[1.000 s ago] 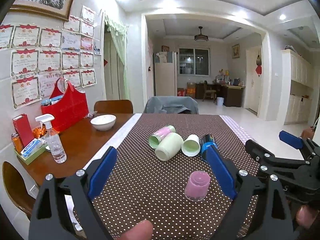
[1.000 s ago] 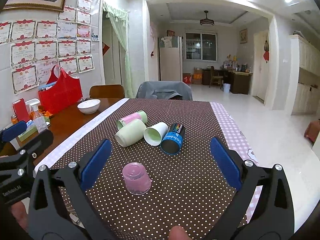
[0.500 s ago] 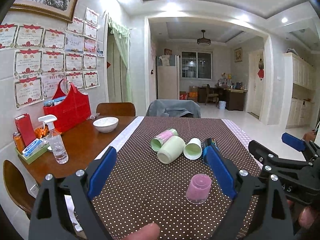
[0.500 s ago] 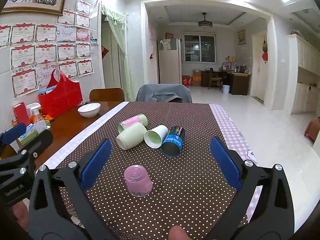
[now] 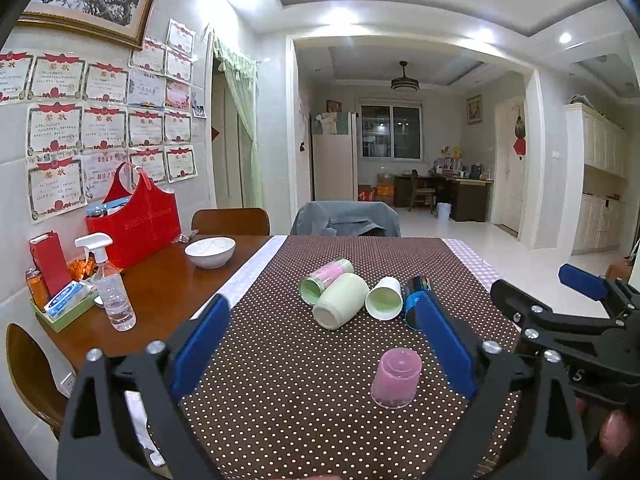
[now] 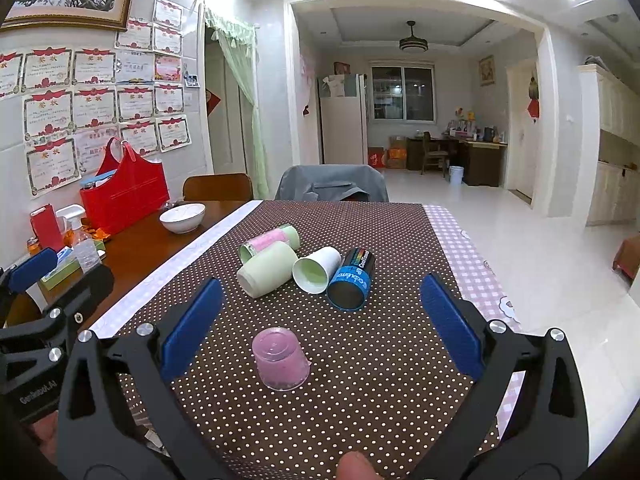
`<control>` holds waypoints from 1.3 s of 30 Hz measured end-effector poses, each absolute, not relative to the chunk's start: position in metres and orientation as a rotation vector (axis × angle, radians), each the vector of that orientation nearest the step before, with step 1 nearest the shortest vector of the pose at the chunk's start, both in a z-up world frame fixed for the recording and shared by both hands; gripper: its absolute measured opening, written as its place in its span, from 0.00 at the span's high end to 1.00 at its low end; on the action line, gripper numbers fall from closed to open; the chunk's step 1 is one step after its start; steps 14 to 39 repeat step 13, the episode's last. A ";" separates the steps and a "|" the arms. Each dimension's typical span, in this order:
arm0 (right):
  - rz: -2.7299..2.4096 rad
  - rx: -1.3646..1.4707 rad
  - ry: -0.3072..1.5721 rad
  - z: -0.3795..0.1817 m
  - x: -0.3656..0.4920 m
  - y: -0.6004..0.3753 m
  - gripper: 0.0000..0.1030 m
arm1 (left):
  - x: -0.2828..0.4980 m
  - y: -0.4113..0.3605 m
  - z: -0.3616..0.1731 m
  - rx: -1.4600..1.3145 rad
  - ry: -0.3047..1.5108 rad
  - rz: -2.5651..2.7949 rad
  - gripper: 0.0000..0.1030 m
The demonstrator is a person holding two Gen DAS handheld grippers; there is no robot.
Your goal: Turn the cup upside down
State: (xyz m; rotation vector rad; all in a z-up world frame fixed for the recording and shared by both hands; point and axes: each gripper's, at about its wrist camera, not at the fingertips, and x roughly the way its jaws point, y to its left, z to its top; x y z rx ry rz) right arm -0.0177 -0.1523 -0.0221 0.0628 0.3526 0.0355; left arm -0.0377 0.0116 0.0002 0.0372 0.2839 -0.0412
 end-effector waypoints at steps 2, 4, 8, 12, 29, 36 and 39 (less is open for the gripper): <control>0.036 0.062 0.353 -0.022 -0.018 -0.152 0.06 | -0.039 0.013 0.000 0.029 0.276 -0.040 0.04; 0.039 0.062 0.355 -0.022 -0.018 -0.151 0.06 | -0.039 0.013 0.000 0.025 0.275 -0.040 0.04; 0.038 0.062 0.353 -0.023 -0.018 -0.151 0.06 | -0.038 0.013 0.000 0.032 0.279 -0.032 0.04; 0.039 0.066 0.353 -0.023 -0.017 -0.152 0.06 | -0.037 0.013 0.000 0.030 0.288 -0.025 0.04; 0.038 0.066 0.353 -0.023 -0.017 -0.152 0.06 | -0.037 0.013 0.000 0.028 0.288 -0.024 0.04; 0.038 0.066 0.353 -0.023 -0.017 -0.152 0.06 | -0.037 0.013 0.000 0.028 0.288 -0.024 0.04; 0.038 0.066 0.353 -0.023 -0.017 -0.152 0.06 | -0.037 0.013 0.000 0.028 0.288 -0.024 0.04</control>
